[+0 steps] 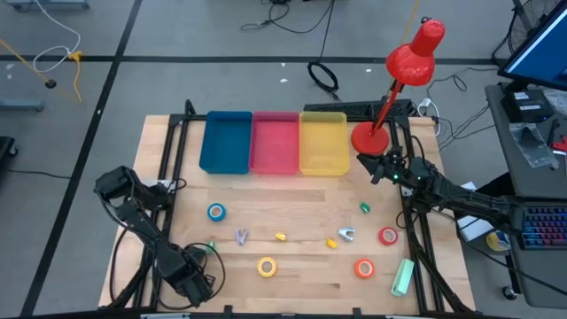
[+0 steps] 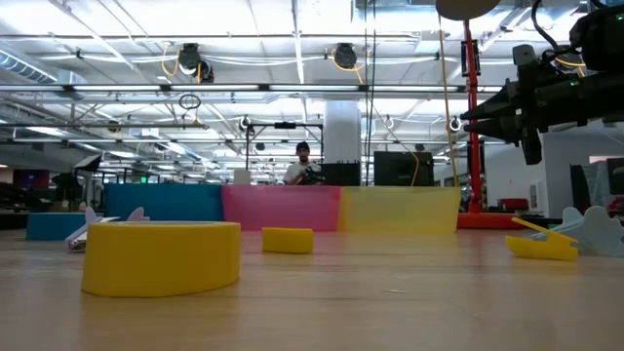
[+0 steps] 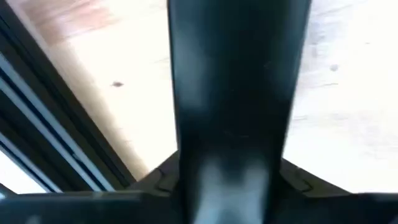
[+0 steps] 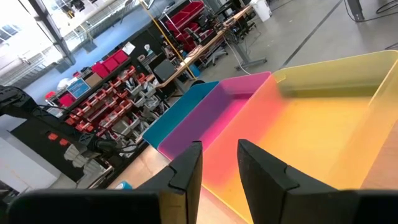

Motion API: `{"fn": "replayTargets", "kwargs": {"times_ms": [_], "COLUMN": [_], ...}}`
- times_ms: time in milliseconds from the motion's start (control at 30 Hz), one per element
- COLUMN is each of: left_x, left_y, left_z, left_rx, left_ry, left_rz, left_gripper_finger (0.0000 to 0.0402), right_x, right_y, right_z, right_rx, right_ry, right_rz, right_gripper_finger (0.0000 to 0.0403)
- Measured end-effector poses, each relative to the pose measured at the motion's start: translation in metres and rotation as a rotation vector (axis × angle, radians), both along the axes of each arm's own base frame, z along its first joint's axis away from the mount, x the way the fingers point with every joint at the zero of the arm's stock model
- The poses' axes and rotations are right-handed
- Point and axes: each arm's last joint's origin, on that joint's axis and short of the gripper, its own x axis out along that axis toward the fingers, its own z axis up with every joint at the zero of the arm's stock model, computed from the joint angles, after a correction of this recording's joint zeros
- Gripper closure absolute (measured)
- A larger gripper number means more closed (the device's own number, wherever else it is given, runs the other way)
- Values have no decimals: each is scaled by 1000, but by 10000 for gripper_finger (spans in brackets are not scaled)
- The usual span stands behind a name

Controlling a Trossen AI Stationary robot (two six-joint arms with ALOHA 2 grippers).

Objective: Pick and place Stapler, Stapler remover, tape
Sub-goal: Put the large black stapler into the yellow bin

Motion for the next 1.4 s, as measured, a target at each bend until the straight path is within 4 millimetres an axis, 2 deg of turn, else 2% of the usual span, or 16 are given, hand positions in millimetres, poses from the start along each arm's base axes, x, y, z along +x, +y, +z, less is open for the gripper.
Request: {"fn": "replayTargets", "kwargs": {"times_ms": [333, 467, 767, 1033, 1167, 1400], "left_x": [4, 4, -12, -16, -11, 4], "left_y": [2, 6, 25, 48, 61, 78], "left_z": [3, 16, 58, 92, 99, 100], "left_rx": [-18, -38, -10, -21, 2, 16], "left_ry": [-10, -32, -81, -300, -357, -391], "left_rz": [16, 58, 205, 283, 298, 267], "left_gripper_finger": [274, 274, 274, 274, 274, 274], "right_x": [0, 0, 0, 0, 0, 0], "right_y": [0, 0, 0, 0, 0, 0], "right_z": [0, 0, 0, 0, 0, 0], "right_rx": [0, 0, 0, 0, 0, 0], "right_ry": [0, 0, 0, 0, 0, 0], "right_rz": [0, 0, 0, 0, 1, 0], "right_gripper_finger": [307, 307, 307, 308, 307, 307]}}
